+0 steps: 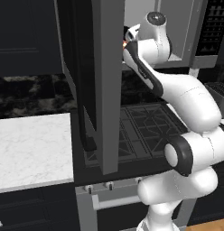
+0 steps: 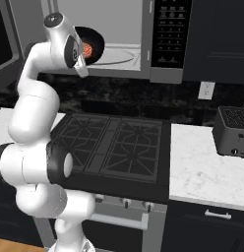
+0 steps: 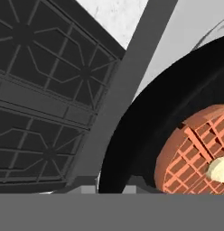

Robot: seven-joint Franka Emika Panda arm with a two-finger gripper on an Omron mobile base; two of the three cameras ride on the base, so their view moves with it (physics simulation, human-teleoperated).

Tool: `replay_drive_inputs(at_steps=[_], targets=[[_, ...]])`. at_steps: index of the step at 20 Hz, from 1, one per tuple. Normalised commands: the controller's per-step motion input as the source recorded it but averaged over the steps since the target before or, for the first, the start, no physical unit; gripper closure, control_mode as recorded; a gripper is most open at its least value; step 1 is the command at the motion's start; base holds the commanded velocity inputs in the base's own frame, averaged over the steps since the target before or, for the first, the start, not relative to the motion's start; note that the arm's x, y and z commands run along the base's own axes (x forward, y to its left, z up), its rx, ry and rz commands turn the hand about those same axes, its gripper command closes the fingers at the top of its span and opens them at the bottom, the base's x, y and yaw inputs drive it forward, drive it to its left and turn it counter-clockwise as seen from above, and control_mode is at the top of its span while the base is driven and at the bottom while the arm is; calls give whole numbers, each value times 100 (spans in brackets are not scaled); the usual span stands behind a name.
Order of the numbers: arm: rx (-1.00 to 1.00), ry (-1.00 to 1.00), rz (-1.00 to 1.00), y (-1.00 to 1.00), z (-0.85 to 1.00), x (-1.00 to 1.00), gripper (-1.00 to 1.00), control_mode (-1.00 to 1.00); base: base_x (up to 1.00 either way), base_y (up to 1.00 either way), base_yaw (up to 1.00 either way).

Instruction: Open the microwave, place the bowl with waffle inside the microwave, then close the microwave door and turn it on.

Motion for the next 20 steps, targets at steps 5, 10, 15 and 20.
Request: replay_drive_inputs(at_steps=[5,10,15,20], targets=[[-5,13,-1,0,-4,100,100,-100,0,0,0],[-6,10,-3,8,-7,92,100,-100,0,0,0],[0,1,0,12,-20,47,-100,-100,0,0,0],[0,-13,0,1,-34,-24,-100,-100,0,0,0]])
